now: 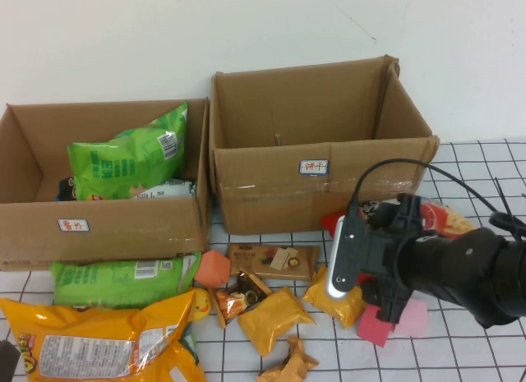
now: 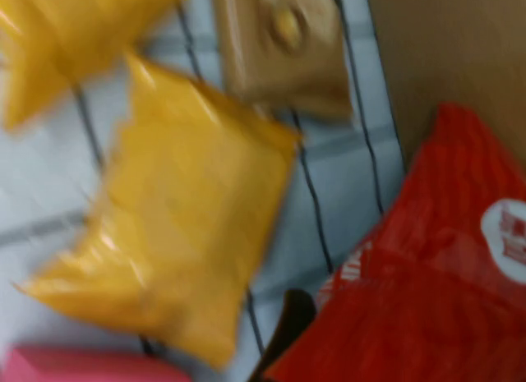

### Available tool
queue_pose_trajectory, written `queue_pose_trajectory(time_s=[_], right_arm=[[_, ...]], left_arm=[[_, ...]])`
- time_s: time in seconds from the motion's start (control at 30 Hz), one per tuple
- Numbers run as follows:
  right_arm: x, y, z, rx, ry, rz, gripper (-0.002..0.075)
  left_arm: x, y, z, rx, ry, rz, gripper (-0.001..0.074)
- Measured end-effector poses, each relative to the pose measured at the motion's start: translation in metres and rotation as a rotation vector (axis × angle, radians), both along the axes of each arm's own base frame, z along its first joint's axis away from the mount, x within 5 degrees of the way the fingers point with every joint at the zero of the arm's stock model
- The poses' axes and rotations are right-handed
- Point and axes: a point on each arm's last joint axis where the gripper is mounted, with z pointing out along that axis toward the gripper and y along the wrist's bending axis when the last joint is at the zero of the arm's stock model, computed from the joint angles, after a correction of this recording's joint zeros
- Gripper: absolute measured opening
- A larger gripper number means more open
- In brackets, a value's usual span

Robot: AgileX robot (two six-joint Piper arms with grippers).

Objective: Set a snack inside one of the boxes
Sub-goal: Pick up the potato chip

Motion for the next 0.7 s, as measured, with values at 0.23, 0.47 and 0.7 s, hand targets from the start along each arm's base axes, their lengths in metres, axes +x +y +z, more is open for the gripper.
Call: queue_pose_trajectory(time_s=[0.23, 0.47, 0.7], right_arm=[[0.001, -0.01, -0.001, -0.058, 0.006, -0.092, 0.0643], [0.002, -0.013, 0.0, -0.079, -0.009, -0.137, 0.039], [-0.001, -0.022, 0.02, -0.006, -0.027, -0.284, 0.0187]], left_arm=[[0.0, 0.0, 0.0, 0.0, 0.0, 0.0, -0.0003], [0.0, 0.0, 0.0, 0.003, -0.001, 0.0, -0.0003], [0.0, 0.0, 0.0, 0.003, -0.001, 0.0, -0.0003]])
